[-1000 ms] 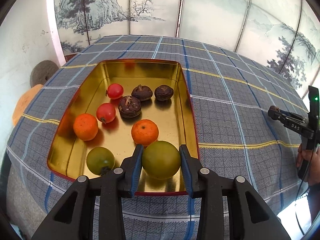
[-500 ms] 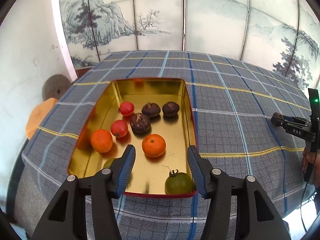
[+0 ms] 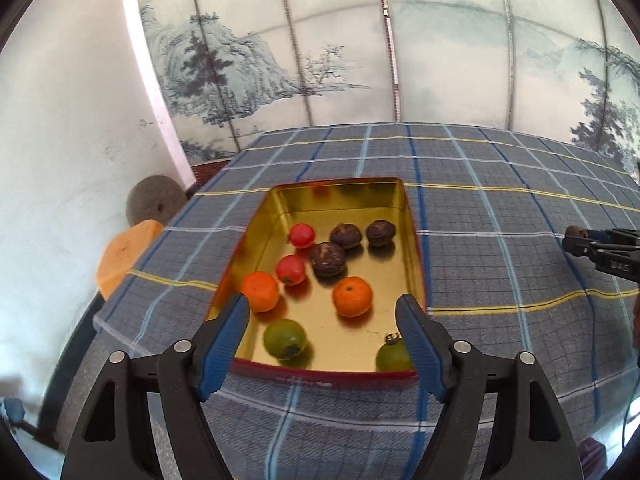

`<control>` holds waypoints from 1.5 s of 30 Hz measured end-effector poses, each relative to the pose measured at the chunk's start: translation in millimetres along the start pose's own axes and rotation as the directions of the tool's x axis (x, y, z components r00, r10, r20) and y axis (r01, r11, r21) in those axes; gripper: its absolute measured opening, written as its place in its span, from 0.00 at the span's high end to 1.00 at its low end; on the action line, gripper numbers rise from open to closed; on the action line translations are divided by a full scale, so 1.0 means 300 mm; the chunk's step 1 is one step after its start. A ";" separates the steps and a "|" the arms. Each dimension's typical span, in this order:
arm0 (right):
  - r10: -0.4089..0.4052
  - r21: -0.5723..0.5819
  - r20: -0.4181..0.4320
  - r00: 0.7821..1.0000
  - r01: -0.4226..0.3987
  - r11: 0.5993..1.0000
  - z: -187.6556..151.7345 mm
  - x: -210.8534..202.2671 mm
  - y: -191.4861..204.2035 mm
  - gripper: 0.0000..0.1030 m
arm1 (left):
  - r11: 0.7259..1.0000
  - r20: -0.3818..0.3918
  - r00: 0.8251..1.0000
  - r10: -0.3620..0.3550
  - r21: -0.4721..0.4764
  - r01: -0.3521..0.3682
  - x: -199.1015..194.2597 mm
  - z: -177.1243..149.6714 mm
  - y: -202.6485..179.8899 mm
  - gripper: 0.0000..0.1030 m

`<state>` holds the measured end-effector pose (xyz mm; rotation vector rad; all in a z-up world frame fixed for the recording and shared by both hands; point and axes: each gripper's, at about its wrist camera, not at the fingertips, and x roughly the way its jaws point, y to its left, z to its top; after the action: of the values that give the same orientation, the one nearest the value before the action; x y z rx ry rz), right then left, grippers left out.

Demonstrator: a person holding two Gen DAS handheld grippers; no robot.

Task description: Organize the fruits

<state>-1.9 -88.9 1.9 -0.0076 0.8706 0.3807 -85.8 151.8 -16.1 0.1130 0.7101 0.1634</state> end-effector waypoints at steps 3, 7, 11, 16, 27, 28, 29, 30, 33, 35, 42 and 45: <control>0.108 -0.038 0.040 0.993 -0.106 0.994 0.052 -0.055 0.123 0.65 | 1.000 0.005 1.000 0.017 -0.026 -0.017 -0.006 -0.009 0.027 0.23; 0.258 -0.130 0.050 0.965 -0.249 0.960 0.119 -0.098 0.331 0.65 | 0.997 -0.001 1.000 0.026 -0.072 -0.026 -0.012 -0.025 0.084 0.21; 0.376 -0.169 0.008 0.927 -0.369 0.914 0.162 -0.059 0.513 0.65 | 0.993 -0.009 1.000 0.017 -0.115 -0.018 -0.015 -0.039 0.145 0.20; 0.421 -0.220 -0.050 0.906 -0.421 0.880 0.175 0.015 0.689 0.65 | 0.989 -0.010 0.999 0.041 -0.139 -0.042 -0.025 -0.057 0.205 0.18; 0.400 -0.232 -0.125 0.908 -0.419 0.878 0.185 0.167 0.794 0.65 | 0.983 0.000 0.995 0.103 -0.152 -0.101 -0.031 -0.080 0.279 0.16; 0.398 -0.233 -0.129 0.908 -0.418 0.878 0.187 0.178 0.800 0.65 | 0.983 0.002 0.995 0.103 -0.153 -0.102 -0.031 -0.079 0.279 0.16; 0.398 -0.233 -0.135 0.908 -0.419 0.878 0.187 0.189 0.807 0.65 | 0.983 0.004 0.994 0.105 -0.155 -0.103 -0.031 -0.080 0.280 0.15; 0.397 -0.230 -0.139 0.907 -0.419 0.878 0.187 0.198 0.812 0.65 | 0.982 0.005 0.994 0.107 -0.154 -0.105 -0.034 -0.082 0.283 0.15; 0.386 -0.221 -0.151 0.910 -0.412 0.884 0.188 0.230 0.826 0.64 | 0.982 0.003 0.993 0.115 -0.149 -0.113 -0.030 -0.081 0.286 0.14; 0.386 -0.215 -0.156 0.909 -0.412 0.885 0.189 0.248 0.836 0.64 | 0.982 -0.001 0.994 0.108 -0.153 -0.107 -0.025 -0.081 0.288 0.14; 0.393 -0.206 -0.108 0.913 -0.407 0.890 0.209 0.238 0.843 0.36 | 0.980 -0.001 0.996 0.095 -0.175 -0.093 -0.033 -0.075 0.291 0.14; 0.394 -0.215 -0.028 0.919 -0.390 0.895 0.224 0.164 0.827 0.29 | 0.980 0.019 0.994 0.107 -0.169 -0.102 -0.054 -0.069 0.286 0.14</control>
<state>-4.8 169.2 45.2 -0.0308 0.8094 0.8544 -120.9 234.1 -7.9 -0.0085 0.6604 0.3206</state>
